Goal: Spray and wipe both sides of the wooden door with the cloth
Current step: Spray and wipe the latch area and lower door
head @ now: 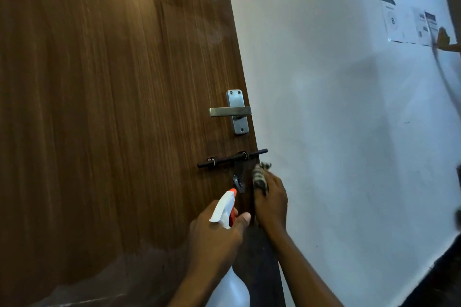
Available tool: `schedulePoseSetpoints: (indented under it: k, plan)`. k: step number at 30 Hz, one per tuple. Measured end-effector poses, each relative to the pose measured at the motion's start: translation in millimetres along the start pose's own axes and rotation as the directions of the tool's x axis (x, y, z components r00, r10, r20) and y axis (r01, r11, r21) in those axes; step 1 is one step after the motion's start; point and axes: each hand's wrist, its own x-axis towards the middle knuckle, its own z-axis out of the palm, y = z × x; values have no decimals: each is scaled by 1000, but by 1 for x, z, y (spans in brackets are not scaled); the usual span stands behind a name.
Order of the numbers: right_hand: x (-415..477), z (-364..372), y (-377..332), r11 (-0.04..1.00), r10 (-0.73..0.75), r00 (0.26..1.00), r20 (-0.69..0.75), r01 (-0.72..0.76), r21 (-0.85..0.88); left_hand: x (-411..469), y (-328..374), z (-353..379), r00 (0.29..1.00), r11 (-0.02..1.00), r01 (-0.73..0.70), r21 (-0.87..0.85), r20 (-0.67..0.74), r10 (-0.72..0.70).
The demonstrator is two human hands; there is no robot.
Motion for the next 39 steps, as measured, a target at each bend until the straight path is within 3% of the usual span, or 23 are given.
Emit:
schedulePoseSetpoints:
  k: [1,2,6,8,10,12,14,19,25,28,32,33,36,39]
  plan:
    - [3,33,-32,999,12,999,-42,-11,39,0,0,-1,1000,1000,-6,13,-8,6]
    - [0,45,-46,1000,5,999,53,-6,21,2,-1,0,999,998,-42,36,-19,43]
    - [-8,60,-32,964,-256,956,146,264,-34,4,-4,-1,994,992,-97,85,-32,100]
    - [-14,56,-28,953,-299,933,200,304,7,4,-6,1,993,989,-107,101,-37,112]
    - [-17,43,-8,956,-279,952,127,287,-57,6,-10,7,992,989,-106,99,-51,112]
    - [-22,27,19,979,-168,983,-68,158,-129,8,-14,18,994,988,-94,121,-46,100]
    - [-39,26,47,970,-88,988,-126,57,-235,8,-14,30,990,971,-127,202,-32,137]
    - [-91,39,94,871,-313,936,163,351,-342,12,-12,47,994,984,-45,170,-94,62]
    - [-1,62,36,875,-405,906,121,423,-237,16,-5,53,987,983,-84,165,-120,105]
    - [14,58,43,784,-534,821,199,570,-247,16,3,54,982,979,-130,154,-117,149]
    - [17,24,77,594,-650,643,404,762,-257,8,8,57,973,962,-193,191,-92,213]
    - [26,20,75,580,-645,638,420,767,-276,6,9,57,975,967,-188,174,-83,205]
    - [56,17,53,663,-573,734,365,677,-321,-1,10,55,983,983,-161,84,-78,167]
    - [70,13,47,644,-553,719,421,689,-331,-4,6,55,989,991,-112,79,-83,119]
